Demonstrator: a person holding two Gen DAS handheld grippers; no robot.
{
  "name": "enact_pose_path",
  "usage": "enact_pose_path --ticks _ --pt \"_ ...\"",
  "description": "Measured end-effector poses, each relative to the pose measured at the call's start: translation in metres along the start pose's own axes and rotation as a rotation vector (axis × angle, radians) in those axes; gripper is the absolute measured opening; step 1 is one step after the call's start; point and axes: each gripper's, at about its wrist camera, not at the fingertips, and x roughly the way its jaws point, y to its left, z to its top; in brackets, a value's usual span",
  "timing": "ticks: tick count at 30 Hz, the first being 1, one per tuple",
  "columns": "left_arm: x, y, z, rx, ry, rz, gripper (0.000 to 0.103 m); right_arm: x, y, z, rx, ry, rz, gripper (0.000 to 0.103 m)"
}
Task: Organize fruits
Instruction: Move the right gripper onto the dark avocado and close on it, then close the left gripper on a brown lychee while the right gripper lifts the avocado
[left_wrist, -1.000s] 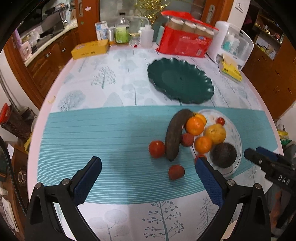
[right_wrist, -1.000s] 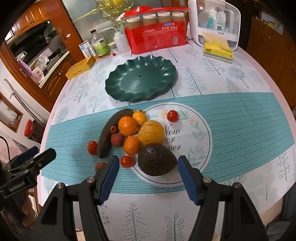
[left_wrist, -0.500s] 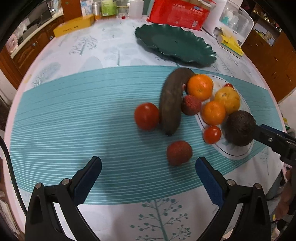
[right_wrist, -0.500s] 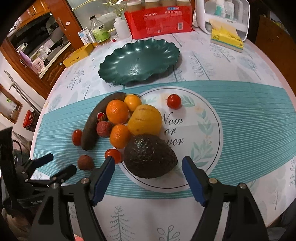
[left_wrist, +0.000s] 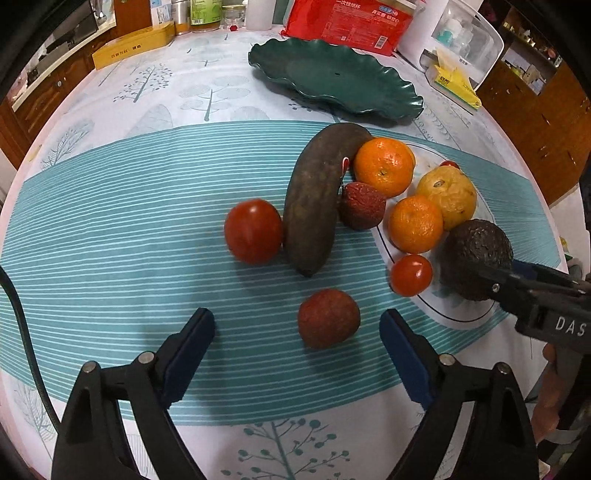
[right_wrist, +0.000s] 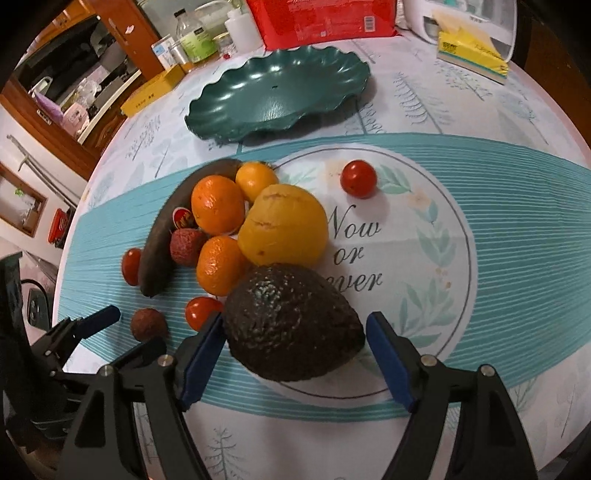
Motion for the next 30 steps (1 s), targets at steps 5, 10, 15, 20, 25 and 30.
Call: enact_pose_path --ticks 5,10,15,20,25,30 --pt "0.001 -0.003 0.002 -0.004 -0.017 0.012 0.084 0.001 -0.002 -0.002 -0.038 -0.027 0.021 0.078" --pt "0.003 -0.008 0.003 -0.011 -0.036 0.025 0.078 0.005 -0.002 -0.002 -0.062 -0.016 0.035 0.078" --pt "0.0 -0.01 0.001 -0.009 -0.058 0.037 0.057 0.006 0.001 -0.003 -0.094 -0.035 0.028 0.074" --pt "-0.002 -0.012 -0.002 -0.02 -0.066 0.017 0.031 0.003 0.002 -0.008 -0.117 -0.058 0.01 0.074" --pt "-0.004 -0.014 -0.008 -0.034 -0.069 0.034 0.031 -0.001 -0.003 -0.014 -0.129 -0.064 0.006 0.073" --pt "-0.014 -0.017 -0.011 -0.056 -0.071 0.043 0.03 -0.01 -0.008 -0.019 -0.132 -0.079 0.01 0.073"
